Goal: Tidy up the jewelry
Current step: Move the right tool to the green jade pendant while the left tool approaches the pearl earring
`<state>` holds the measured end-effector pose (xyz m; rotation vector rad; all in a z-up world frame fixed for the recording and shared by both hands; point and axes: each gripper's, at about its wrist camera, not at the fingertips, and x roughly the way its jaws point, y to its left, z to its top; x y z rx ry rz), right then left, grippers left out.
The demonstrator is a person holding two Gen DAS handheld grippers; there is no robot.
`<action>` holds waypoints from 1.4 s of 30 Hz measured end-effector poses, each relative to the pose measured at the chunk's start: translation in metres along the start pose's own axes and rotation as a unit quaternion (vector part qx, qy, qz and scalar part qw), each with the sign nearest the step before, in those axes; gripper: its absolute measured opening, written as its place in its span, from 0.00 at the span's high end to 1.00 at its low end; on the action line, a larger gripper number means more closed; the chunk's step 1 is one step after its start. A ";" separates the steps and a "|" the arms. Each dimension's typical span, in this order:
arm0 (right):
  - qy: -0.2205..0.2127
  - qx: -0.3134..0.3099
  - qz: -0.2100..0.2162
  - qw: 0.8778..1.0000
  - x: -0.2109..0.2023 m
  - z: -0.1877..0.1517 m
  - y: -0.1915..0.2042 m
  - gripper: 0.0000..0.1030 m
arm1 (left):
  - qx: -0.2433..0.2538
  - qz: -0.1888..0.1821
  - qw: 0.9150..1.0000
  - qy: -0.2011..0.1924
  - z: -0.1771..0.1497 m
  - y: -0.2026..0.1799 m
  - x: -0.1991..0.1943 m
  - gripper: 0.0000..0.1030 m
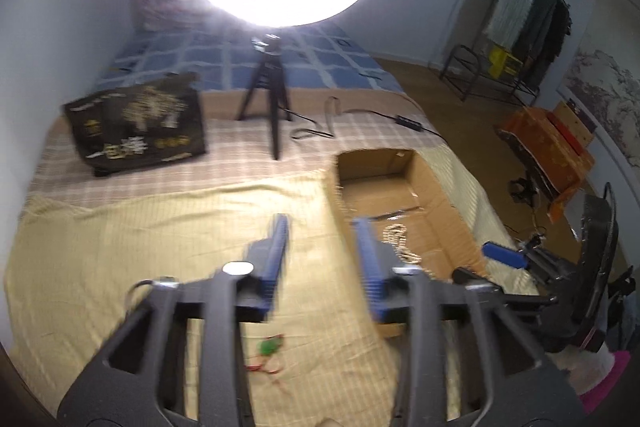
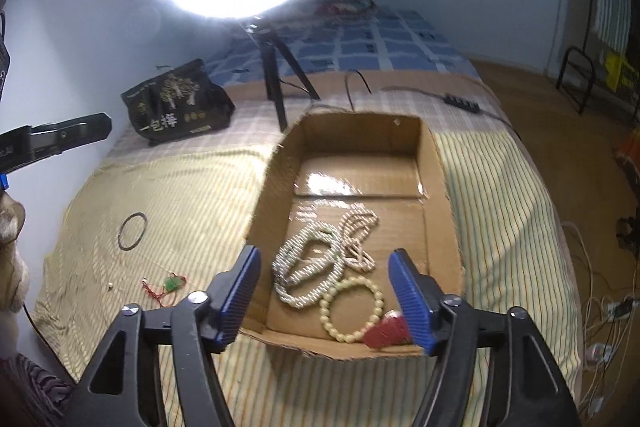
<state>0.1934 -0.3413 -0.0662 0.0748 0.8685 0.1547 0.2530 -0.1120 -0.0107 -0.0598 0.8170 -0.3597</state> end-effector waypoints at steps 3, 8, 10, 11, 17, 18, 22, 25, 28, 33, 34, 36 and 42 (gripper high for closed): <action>-0.019 -0.022 0.005 1.000 -0.003 0.001 0.015 0.23 | -0.012 0.017 1.000 -0.011 -0.009 0.021 -0.015 0.43; -0.045 -0.061 0.021 0.997 -0.005 0.002 0.041 0.07 | -0.023 0.041 0.999 -0.003 -0.028 0.054 -0.031 0.43; -0.046 -0.076 0.030 0.996 -0.004 0.002 0.054 0.05 | -0.024 0.052 0.998 -0.001 -0.038 0.065 -0.037 0.43; -0.045 -0.081 0.034 0.995 -0.003 0.001 0.058 0.05 | -0.024 0.057 0.998 0.002 -0.042 0.069 -0.040 0.43; -0.015 -0.099 0.065 0.993 0.010 -0.001 0.088 0.05 | -0.007 0.094 0.995 0.011 -0.065 0.092 -0.053 0.43; -0.009 -0.098 0.069 0.993 0.012 -0.001 0.092 0.05 | -0.003 0.100 0.995 0.013 -0.069 0.095 -0.054 0.43; 0.030 -0.091 0.083 0.992 0.027 0.000 0.107 0.05 | -0.004 0.120 0.992 0.034 -0.087 0.111 -0.053 0.39; 0.046 -0.082 0.101 0.990 0.038 -0.002 0.118 0.05 | -0.022 0.126 0.990 0.057 -0.100 0.128 -0.048 0.39; 0.068 -0.072 0.122 0.988 0.053 -0.004 0.128 0.17 | -0.047 0.112 0.989 0.088 -0.114 0.145 -0.040 0.39; 0.117 -0.058 0.141 0.981 0.082 -0.013 0.142 0.32 | -0.092 0.073 0.985 0.129 -0.137 0.163 -0.022 0.43; 0.127 -0.056 0.141 0.980 0.089 -0.014 0.145 0.36 | -0.103 0.064 0.983 0.140 -0.141 0.166 -0.017 0.44; 0.145 -0.054 0.144 0.977 0.098 -0.018 0.149 0.41 | -0.122 0.054 0.979 0.154 -0.148 0.173 -0.009 0.50; 0.173 -0.057 0.135 0.974 0.118 -0.025 0.157 0.53 | -0.151 0.038 0.972 0.179 -0.154 0.180 0.010 0.65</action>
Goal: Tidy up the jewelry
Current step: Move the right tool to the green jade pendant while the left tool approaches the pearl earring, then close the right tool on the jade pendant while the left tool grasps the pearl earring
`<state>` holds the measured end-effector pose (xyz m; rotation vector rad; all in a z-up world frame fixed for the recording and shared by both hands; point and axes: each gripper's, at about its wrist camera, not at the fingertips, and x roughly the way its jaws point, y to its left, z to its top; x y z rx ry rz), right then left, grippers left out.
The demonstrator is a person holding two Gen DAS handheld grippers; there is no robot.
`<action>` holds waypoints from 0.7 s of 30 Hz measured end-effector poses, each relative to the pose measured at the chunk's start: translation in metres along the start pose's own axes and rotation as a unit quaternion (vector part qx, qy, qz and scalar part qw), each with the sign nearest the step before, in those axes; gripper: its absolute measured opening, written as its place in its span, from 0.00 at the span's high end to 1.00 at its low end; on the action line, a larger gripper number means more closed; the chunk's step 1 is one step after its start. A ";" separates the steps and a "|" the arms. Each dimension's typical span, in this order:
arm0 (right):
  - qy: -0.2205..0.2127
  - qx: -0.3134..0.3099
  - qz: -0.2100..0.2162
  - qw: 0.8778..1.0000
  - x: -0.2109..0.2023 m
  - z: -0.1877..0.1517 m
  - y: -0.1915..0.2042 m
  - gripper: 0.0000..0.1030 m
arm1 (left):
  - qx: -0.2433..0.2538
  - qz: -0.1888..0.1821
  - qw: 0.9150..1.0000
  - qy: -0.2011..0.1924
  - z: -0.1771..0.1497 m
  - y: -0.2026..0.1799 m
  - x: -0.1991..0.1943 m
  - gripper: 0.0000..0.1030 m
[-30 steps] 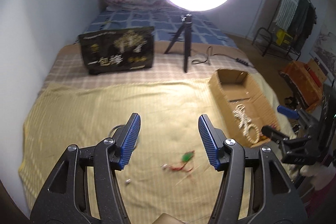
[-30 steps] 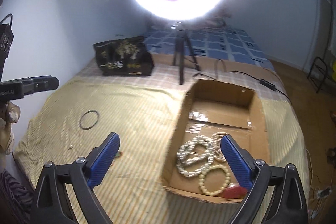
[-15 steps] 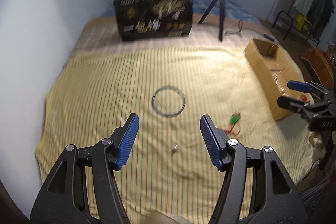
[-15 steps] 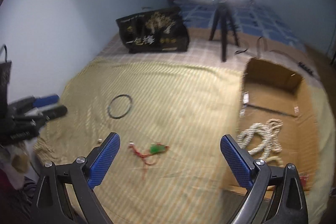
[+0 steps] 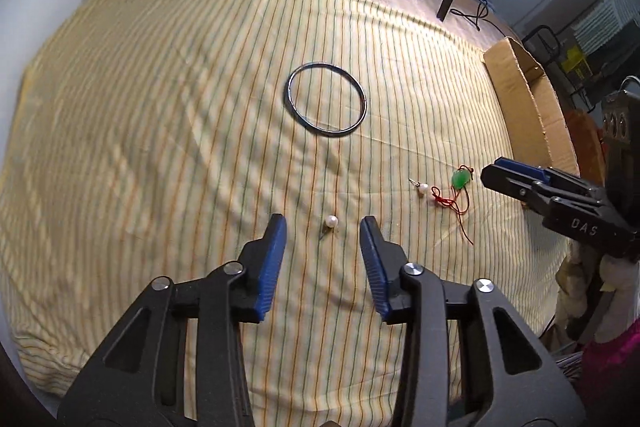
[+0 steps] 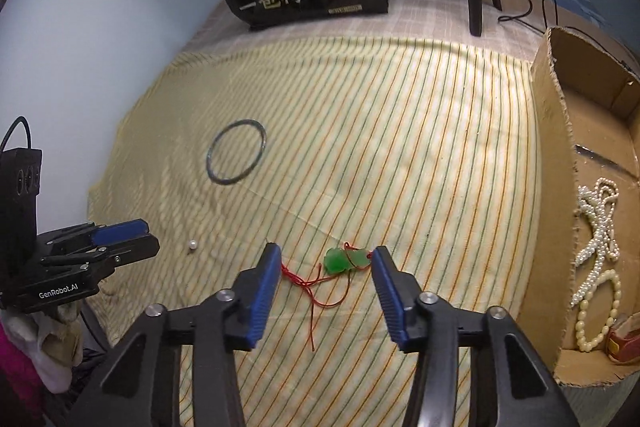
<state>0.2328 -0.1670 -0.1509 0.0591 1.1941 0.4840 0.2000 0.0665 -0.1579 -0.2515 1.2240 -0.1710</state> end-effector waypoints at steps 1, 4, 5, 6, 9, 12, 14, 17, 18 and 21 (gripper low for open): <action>0.001 0.002 -0.001 1.000 0.002 0.000 -0.001 0.55 | 0.000 -0.001 1.000 0.003 0.000 -0.001 0.003 0.65; 0.006 0.007 -0.005 1.000 0.008 0.002 -0.003 0.59 | 0.007 0.004 1.000 0.011 0.002 -0.007 0.012 0.73; 0.008 0.008 -0.008 1.000 0.011 0.002 -0.004 0.60 | 0.011 0.005 1.000 0.014 0.002 -0.009 0.015 0.73; 0.010 0.010 -0.011 1.000 0.013 0.003 -0.004 0.60 | 0.015 0.008 1.000 0.015 0.002 -0.012 0.018 0.73; 0.015 0.015 -0.013 1.000 0.018 0.004 -0.007 0.62 | 0.025 0.020 0.999 0.018 0.002 -0.018 0.026 0.73; 0.018 0.016 -0.016 1.000 0.022 0.006 -0.007 0.63 | 0.024 0.026 0.999 0.020 0.003 -0.019 0.031 0.73; 0.020 0.016 -0.016 1.000 0.023 0.006 -0.008 0.64 | 0.022 0.030 0.999 0.021 0.005 -0.018 0.034 0.75; 0.022 0.018 -0.016 0.999 0.024 0.006 -0.009 0.65 | 0.019 0.032 0.999 0.026 0.007 -0.016 0.041 0.79; 0.022 0.019 -0.015 0.999 0.025 0.006 -0.009 0.65 | 0.018 0.033 0.999 0.027 0.007 -0.015 0.043 0.79; 0.023 0.020 -0.016 0.999 0.027 0.008 -0.009 0.66 | 0.022 0.038 0.999 0.030 0.007 -0.016 0.047 0.83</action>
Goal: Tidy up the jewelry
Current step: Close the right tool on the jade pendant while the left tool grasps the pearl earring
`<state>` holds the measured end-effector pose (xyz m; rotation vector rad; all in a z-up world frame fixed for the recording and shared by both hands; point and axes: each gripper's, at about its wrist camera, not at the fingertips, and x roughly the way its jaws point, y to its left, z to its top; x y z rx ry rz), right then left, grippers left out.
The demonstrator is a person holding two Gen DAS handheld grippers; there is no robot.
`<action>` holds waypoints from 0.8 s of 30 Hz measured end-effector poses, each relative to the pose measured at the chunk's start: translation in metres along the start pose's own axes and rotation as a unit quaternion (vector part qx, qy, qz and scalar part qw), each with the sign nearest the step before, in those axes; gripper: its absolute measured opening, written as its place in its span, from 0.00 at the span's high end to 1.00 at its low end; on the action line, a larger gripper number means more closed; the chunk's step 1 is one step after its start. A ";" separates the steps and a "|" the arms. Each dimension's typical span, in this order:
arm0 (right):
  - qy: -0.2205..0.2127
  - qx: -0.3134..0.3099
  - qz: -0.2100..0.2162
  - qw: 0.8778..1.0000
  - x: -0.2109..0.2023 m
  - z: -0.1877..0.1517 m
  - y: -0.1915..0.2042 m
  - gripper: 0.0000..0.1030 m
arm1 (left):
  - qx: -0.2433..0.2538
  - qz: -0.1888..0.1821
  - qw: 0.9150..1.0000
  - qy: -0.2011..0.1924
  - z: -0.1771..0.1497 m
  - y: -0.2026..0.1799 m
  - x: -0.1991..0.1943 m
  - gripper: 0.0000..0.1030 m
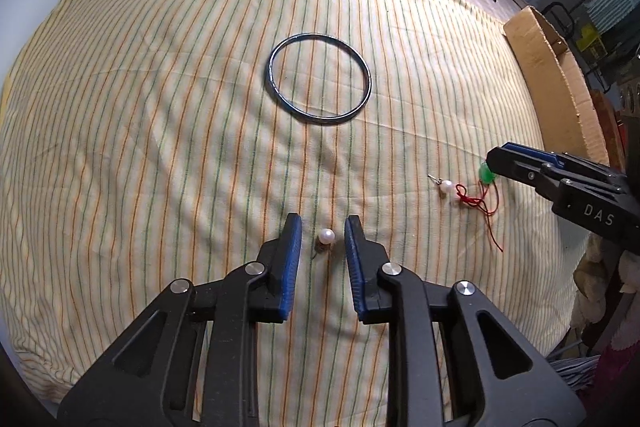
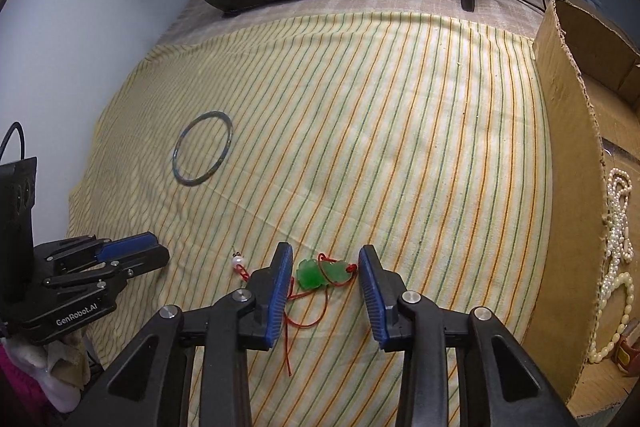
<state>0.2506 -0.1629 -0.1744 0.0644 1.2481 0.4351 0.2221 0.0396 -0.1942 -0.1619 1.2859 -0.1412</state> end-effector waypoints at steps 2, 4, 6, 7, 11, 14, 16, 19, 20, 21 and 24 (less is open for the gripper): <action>0.001 0.000 -0.001 1.000 0.002 0.001 0.000 0.66 | 0.003 0.004 1.000 0.001 0.000 -0.001 0.003 0.86; 0.002 -0.002 -0.002 1.000 0.004 0.002 0.002 0.66 | 0.006 0.005 1.000 0.003 0.000 -0.001 0.005 0.89; 0.004 -0.006 -0.006 1.000 0.005 0.002 0.003 0.66 | 0.009 0.007 1.000 0.003 -0.001 -0.002 0.006 0.92; 0.005 -0.009 -0.009 1.000 0.006 0.002 0.004 0.66 | 0.009 0.008 1.000 0.002 -0.001 -0.003 0.006 0.92; 0.004 -0.014 -0.019 1.000 0.006 0.002 0.007 0.66 | 0.010 0.008 1.000 0.002 0.000 -0.002 0.006 0.93; 0.006 -0.024 -0.025 0.999 0.006 0.001 0.009 0.65 | 0.008 0.007 1.000 0.002 -0.001 -0.002 0.006 0.93; 0.010 -0.035 -0.032 0.999 0.009 -0.001 0.012 0.65 | 0.007 0.008 1.000 0.001 0.000 -0.004 0.007 0.93; 0.012 -0.055 -0.043 0.997 0.011 -0.003 0.017 0.64 | 0.008 0.008 1.000 0.001 0.001 -0.004 0.007 0.93; 0.013 -0.065 -0.049 0.997 0.011 -0.003 0.019 0.64 | 0.008 0.008 1.000 0.000 0.001 -0.004 0.007 0.93; 0.014 -0.073 -0.055 0.996 0.012 -0.003 0.021 0.64 | 0.008 0.008 1.000 0.000 0.000 -0.003 0.006 0.93; 0.018 -0.090 -0.069 0.993 0.016 -0.004 0.026 0.65 | 0.009 0.009 1.000 -0.001 -0.001 -0.002 0.006 0.94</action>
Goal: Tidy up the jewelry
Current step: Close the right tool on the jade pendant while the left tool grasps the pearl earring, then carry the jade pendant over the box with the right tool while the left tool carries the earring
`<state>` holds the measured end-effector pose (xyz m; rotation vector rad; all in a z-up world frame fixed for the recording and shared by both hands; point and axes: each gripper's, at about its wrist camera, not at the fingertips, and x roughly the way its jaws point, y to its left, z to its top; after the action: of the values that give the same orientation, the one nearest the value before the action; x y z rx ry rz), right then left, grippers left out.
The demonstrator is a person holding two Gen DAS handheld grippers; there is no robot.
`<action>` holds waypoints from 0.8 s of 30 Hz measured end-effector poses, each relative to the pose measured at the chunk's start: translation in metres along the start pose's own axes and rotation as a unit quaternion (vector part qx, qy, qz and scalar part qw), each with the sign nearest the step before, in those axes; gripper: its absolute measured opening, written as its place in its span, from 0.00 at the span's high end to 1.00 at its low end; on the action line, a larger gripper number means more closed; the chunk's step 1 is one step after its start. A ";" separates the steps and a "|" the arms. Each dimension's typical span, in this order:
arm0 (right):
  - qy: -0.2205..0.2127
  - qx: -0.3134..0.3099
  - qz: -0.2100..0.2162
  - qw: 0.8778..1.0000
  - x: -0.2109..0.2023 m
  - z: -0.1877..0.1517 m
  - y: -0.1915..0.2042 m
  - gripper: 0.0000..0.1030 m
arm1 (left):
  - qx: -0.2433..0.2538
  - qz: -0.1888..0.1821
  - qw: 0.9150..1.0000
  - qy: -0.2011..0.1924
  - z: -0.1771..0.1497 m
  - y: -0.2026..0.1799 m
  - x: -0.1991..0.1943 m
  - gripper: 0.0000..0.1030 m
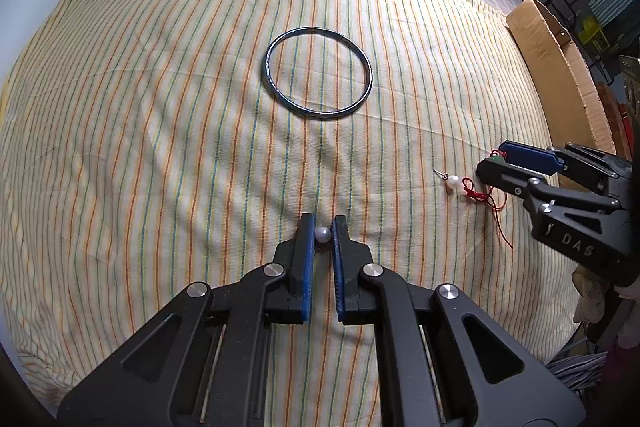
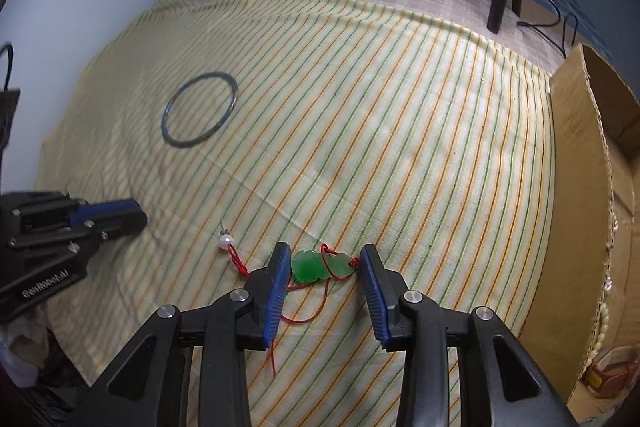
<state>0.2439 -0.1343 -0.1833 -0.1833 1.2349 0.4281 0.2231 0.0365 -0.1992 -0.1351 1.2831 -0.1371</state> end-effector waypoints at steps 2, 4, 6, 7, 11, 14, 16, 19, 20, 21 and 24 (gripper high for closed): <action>-0.001 -0.011 -0.013 1.000 0.000 0.000 0.003 0.68 | 0.000 0.000 1.000 -0.001 0.000 0.000 -0.001 0.94; -0.003 -0.013 -0.014 1.000 0.000 -0.001 0.003 0.68 | -0.001 -0.001 1.000 0.000 0.000 0.001 -0.001 0.94; -0.008 -0.007 -0.010 1.000 -0.003 -0.002 0.002 0.69 | -0.005 -0.004 1.000 -0.001 0.000 0.002 -0.003 0.94; -0.010 -0.005 -0.010 1.000 -0.004 -0.002 0.001 0.69 | -0.008 -0.006 1.000 -0.003 0.000 0.003 -0.005 0.94; -0.028 0.003 -0.008 1.000 -0.020 -0.005 -0.005 0.69 | -0.017 -0.024 0.999 -0.019 0.005 0.004 -0.021 0.94; -0.044 0.010 0.001 0.999 -0.034 -0.005 -0.009 0.69 | -0.023 -0.041 0.998 -0.035 0.009 0.003 -0.037 0.94; -0.057 0.015 0.004 0.998 -0.044 -0.005 -0.011 0.69 | -0.030 -0.059 0.997 -0.046 0.011 0.001 -0.047 0.94; -0.073 0.022 0.011 0.997 -0.060 -0.004 -0.014 0.69 | -0.029 -0.075 0.995 -0.063 0.014 -0.007 -0.063 0.94; -0.078 0.024 0.012 0.997 -0.064 -0.004 -0.014 0.69 | -0.028 -0.080 0.994 -0.067 0.015 -0.010 -0.067 0.94; -0.085 0.027 0.014 0.996 -0.070 -0.003 -0.015 0.69 | -0.027 -0.085 0.993 -0.071 0.016 -0.015 -0.071 0.94; -0.105 0.036 0.022 0.994 -0.086 -0.002 -0.019 0.69 | -0.019 -0.097 0.991 -0.087 0.018 -0.029 -0.083 0.94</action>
<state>0.2268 -0.1706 -0.1050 -0.0477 1.0473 0.4292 0.2169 0.0234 -0.1106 -0.2984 1.0965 -0.2626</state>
